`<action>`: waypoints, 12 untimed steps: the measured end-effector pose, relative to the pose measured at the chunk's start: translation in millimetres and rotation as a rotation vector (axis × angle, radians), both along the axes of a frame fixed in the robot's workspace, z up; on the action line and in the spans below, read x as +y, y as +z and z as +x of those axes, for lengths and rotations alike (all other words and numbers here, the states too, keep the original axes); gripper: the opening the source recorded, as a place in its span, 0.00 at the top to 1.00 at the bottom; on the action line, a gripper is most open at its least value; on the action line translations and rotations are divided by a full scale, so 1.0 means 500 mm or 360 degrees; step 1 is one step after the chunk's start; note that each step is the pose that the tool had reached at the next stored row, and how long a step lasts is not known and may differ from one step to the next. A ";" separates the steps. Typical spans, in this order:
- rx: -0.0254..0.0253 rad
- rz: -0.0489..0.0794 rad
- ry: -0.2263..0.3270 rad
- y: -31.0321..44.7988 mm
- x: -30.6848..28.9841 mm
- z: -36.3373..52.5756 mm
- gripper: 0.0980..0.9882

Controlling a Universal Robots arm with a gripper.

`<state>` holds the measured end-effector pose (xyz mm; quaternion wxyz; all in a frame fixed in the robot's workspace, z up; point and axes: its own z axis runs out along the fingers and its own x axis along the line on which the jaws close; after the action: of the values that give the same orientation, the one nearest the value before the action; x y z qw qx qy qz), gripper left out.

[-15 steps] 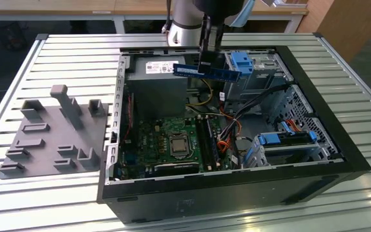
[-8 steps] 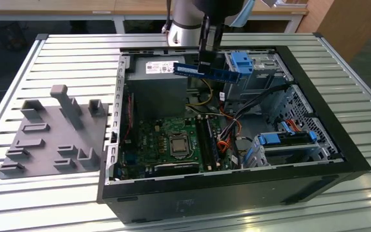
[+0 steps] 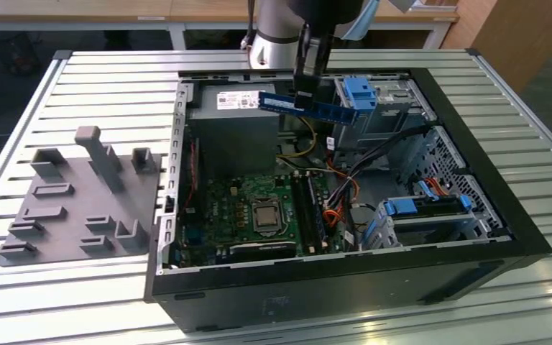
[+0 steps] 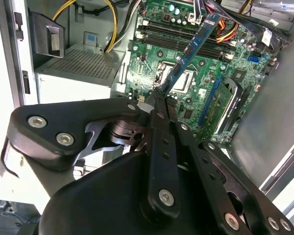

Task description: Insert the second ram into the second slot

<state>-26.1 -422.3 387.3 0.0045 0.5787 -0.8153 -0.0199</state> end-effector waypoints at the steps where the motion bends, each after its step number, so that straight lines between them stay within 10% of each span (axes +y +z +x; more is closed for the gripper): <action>1: 0.00000 0.0000 -0.0006 0.000 0.000 0.000 0.96; 12: 0.00000 0.0000 -0.0084 0.000 0.000 0.000 0.96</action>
<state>-26.1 -422.3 387.3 0.0040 0.5570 -0.8303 -0.0201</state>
